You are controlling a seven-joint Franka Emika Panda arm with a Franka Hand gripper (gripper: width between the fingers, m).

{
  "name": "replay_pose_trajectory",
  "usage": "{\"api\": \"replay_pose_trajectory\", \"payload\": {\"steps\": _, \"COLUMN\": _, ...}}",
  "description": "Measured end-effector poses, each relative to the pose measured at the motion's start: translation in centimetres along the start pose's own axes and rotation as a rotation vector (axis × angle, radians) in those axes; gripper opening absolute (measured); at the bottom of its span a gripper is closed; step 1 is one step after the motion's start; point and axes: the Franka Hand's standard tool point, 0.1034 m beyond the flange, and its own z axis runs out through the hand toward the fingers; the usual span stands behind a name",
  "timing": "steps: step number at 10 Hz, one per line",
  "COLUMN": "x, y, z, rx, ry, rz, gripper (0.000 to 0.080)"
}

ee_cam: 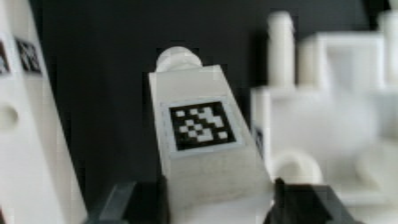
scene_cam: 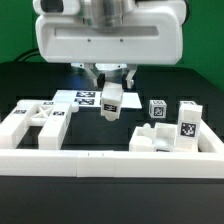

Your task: Assemble chair

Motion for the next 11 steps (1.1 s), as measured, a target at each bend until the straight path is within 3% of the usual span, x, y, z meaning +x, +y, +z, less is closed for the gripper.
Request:
{"api": "replay_pose_trajectory", "payload": {"steps": 1, "x": 0.9, "y": -0.5, "z": -1.3, "rx": 0.01, "ry": 0.094, "rz": -0.014, "gripper": 0.0278}}
{"api": "replay_pose_trajectory", "payload": {"steps": 5, "x": 1.5, "y": -0.6, "z": -0.3, "rx": 0.003, "ry": 0.383, "rz": -0.023, "gripper": 0.0278}}
{"api": "replay_pose_trajectory", "payload": {"steps": 7, "x": 1.6, "y": -2.3, "z": -1.2, "rx": 0.05, "ry": 0.389, "rz": 0.088, "gripper": 0.0278}}
{"api": "replay_pose_trajectory", "payload": {"steps": 8, "x": 1.9, "y": -3.0, "z": -1.7, "rx": 0.05, "ry": 0.385, "rz": 0.077, "gripper": 0.0278}}
{"api": "replay_pose_trajectory", "payload": {"steps": 9, "x": 2.2, "y": -3.8, "z": -2.2, "rx": 0.004, "ry": 0.339, "rz": 0.003, "gripper": 0.0278}}
{"api": "replay_pose_trajectory", "payload": {"steps": 11, "x": 2.6, "y": -3.9, "z": -2.2, "rx": 0.009, "ry": 0.357, "rz": 0.007, "gripper": 0.0278}}
